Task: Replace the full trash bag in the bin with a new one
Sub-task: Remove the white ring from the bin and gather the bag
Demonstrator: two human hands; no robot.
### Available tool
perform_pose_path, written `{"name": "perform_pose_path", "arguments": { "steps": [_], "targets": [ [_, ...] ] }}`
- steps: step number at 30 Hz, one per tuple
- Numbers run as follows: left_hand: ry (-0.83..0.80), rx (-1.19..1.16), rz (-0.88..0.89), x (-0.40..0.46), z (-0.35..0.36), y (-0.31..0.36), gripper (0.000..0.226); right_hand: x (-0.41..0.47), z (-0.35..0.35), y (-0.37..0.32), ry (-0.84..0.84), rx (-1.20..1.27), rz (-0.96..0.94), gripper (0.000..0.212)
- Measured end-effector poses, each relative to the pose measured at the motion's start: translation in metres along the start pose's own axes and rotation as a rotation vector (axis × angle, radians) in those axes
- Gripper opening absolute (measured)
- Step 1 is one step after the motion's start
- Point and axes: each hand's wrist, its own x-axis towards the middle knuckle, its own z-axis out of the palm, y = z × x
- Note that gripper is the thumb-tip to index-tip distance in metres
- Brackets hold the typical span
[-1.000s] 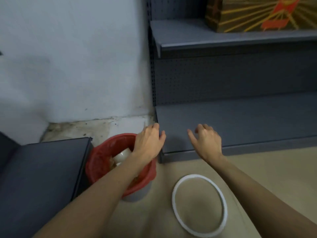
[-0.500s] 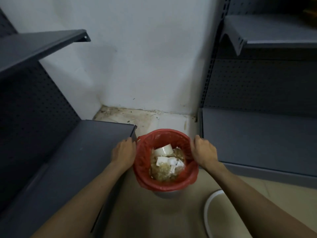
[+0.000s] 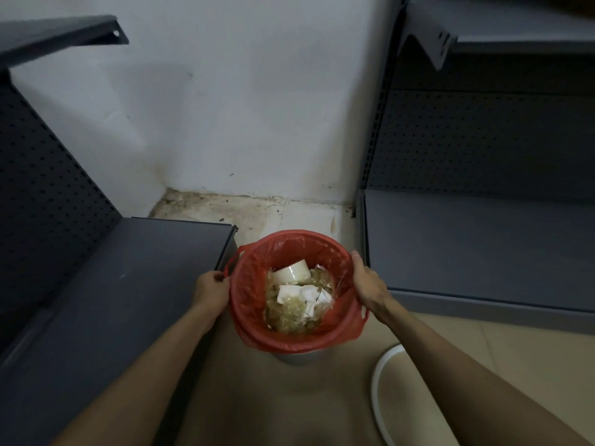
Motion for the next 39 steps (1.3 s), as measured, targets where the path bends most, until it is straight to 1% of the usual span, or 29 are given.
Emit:
{"name": "perform_pose_path", "arguments": {
  "steps": [1,2,3,6,9,14,17,21,24,27,31,35,39],
  "targets": [
    [0.022,-0.013,0.013,-0.001,-0.001,0.002,0.01,-0.002,-0.002,-0.001,0.027,-0.023,0.013,0.102],
    [0.036,-0.007,0.019,-0.002,-0.003,0.004,0.017,-0.004,-0.005,-0.002,0.058,-0.046,0.022,0.101],
    [0.045,-0.002,0.027,-0.001,-0.005,0.006,0.018,-0.006,-0.008,-0.003,0.089,-0.073,0.026,0.094],
    [0.08,0.017,0.028,-0.001,-0.011,0.009,0.005,-0.009,-0.014,-0.006,0.154,-0.146,0.009,0.067],
    [0.125,0.014,0.055,-0.002,-0.014,0.013,0.007,-0.013,-0.019,-0.011,0.206,-0.203,-0.027,0.045],
    [0.192,-0.003,0.106,-0.01,-0.022,0.028,0.016,-0.022,-0.027,-0.022,0.229,-0.226,-0.079,0.02],
    [0.218,-0.019,0.162,-0.015,-0.028,0.039,0.017,-0.024,-0.032,-0.027,0.271,-0.176,-0.1,0.017],
    [0.209,-0.04,0.21,-0.025,-0.033,0.057,0.02,-0.024,-0.041,-0.033,0.379,-0.219,-0.072,0.019],
    [0.218,-0.06,0.237,-0.032,-0.033,0.067,0.023,-0.025,-0.046,-0.04,0.387,-0.224,-0.095,0.013],
    [0.213,-0.064,0.253,-0.038,-0.032,0.074,0.023,-0.032,-0.05,-0.049,0.393,-0.212,-0.147,0.022],
    [0.204,-0.083,0.273,-0.042,-0.03,0.078,0.018,-0.037,-0.052,-0.059,0.383,-0.232,-0.227,0.022],
    [0.183,-0.118,0.308,-0.041,-0.027,0.08,0.018,-0.042,-0.049,-0.066,0.384,-0.14,-0.283,0.021],
    [0.182,-0.152,0.35,-0.044,-0.026,0.083,0.019,-0.042,-0.043,-0.071,0.356,0.058,-0.333,0.019]
  ]
}}
